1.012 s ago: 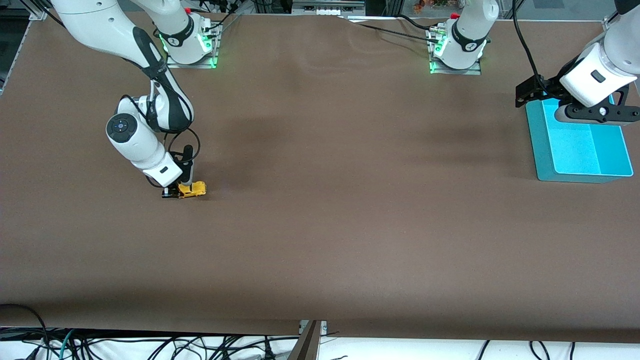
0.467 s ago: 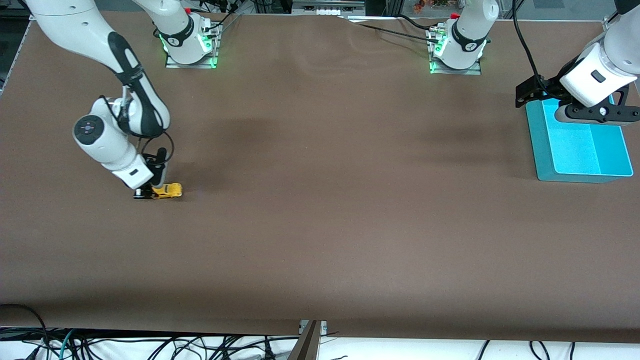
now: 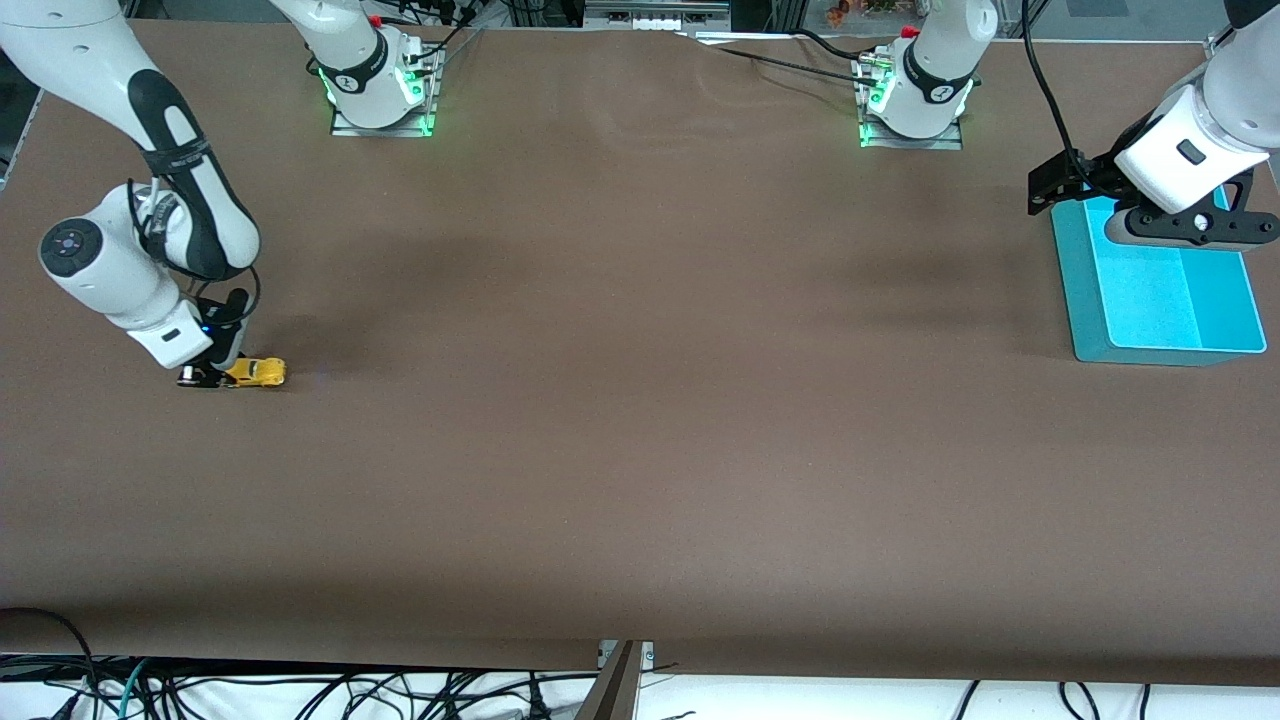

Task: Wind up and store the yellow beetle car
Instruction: 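Drag the held car backward along the table with the right gripper, then open the right gripper to release the car and lift away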

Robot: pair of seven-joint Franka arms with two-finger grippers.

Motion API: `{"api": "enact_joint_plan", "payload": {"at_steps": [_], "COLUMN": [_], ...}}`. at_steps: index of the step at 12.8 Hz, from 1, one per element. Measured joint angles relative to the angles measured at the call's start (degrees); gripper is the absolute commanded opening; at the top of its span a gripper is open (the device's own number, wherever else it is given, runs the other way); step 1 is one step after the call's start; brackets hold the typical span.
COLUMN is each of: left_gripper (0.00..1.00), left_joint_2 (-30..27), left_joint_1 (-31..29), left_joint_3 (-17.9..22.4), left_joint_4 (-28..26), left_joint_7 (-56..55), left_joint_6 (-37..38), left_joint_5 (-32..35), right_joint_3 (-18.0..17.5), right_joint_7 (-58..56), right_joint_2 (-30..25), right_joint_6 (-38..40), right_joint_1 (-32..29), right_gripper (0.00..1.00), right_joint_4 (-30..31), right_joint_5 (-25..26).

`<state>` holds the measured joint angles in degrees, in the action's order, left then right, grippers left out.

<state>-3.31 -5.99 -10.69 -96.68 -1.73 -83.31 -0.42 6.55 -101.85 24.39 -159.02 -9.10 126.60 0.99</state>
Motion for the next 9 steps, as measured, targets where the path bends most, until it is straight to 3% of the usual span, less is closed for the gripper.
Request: {"api": "enact_joint_plan", "payload": {"at_steps": [5, 6, 7, 9], "left_gripper": [1.00, 1.00, 1.00, 1.00], "left_joint_2": [0.0, 0.0, 0.0, 0.0], "left_joint_1": [0.0, 0.0, 0.0, 0.0], "left_joint_3": [0.3, 0.3, 0.3, 0.2], "left_joint_4": [0.0, 0.0, 0.0, 0.0], "left_joint_7": [0.0, 0.0, 0.0, 0.0], "left_joint_6": [0.0, 0.0, 0.0, 0.0], "left_joint_5": [0.0, 0.0, 0.0, 0.0], "right_joint_3": [-0.1, -0.1, -0.1, -0.3], "right_joint_7": [-0.8, -0.8, -0.8, -0.8], "right_joint_2": [0.4, 0.4, 0.4, 1.2], "right_joint_6": [0.0, 0.0, 0.0, 0.0], "right_joint_1": [-0.9, -0.9, -0.9, -0.9], "right_gripper": [0.34, 0.52, 1.00, 1.00], "right_joint_4": [-0.6, -0.6, -0.6, -0.7], "right_joint_5": [0.0, 0.0, 0.0, 0.0]}}
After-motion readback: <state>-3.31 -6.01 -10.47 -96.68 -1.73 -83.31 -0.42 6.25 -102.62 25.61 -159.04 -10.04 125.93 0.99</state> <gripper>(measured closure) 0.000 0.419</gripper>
